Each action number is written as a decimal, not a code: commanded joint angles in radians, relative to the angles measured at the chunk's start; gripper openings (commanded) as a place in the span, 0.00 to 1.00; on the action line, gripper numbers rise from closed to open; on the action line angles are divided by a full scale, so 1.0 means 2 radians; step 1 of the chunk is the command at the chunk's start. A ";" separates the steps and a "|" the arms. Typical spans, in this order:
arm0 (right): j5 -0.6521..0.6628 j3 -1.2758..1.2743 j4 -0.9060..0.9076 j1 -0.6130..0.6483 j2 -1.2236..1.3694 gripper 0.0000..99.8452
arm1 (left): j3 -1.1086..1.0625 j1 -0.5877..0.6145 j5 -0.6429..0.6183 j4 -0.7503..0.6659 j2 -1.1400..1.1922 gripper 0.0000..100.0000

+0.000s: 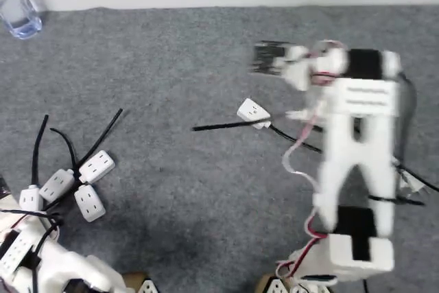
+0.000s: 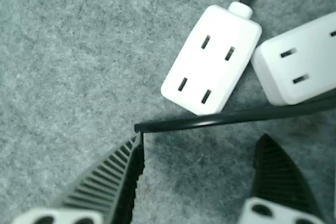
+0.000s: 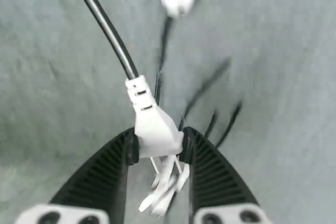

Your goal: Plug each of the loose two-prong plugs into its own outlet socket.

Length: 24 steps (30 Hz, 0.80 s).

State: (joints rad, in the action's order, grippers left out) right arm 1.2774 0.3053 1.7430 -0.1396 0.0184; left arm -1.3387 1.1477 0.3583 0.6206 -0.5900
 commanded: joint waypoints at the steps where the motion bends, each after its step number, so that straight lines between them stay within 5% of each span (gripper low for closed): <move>1: 0.014 -0.030 -0.048 -0.105 -0.027 0.01 | 0.003 -0.001 0.005 -0.012 -0.008 0.32; 8: 0.014 -0.214 -0.254 -0.211 -0.031 0.01 | 0.003 -0.001 0.005 -0.012 -0.008 0.32; 17: 0.012 -0.320 -0.379 -0.314 -0.027 0.01 | 0.003 -0.001 0.005 -0.012 -0.008 0.32; 24: 0.011 -0.439 -0.500 -0.328 -0.032 0.01 | 0.003 -0.002 0.005 -0.012 -0.008 0.32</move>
State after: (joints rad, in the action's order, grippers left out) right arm 1.2927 -0.5324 0.8332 -0.7810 0.0138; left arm -1.3387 1.1477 0.3583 0.6206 -0.5900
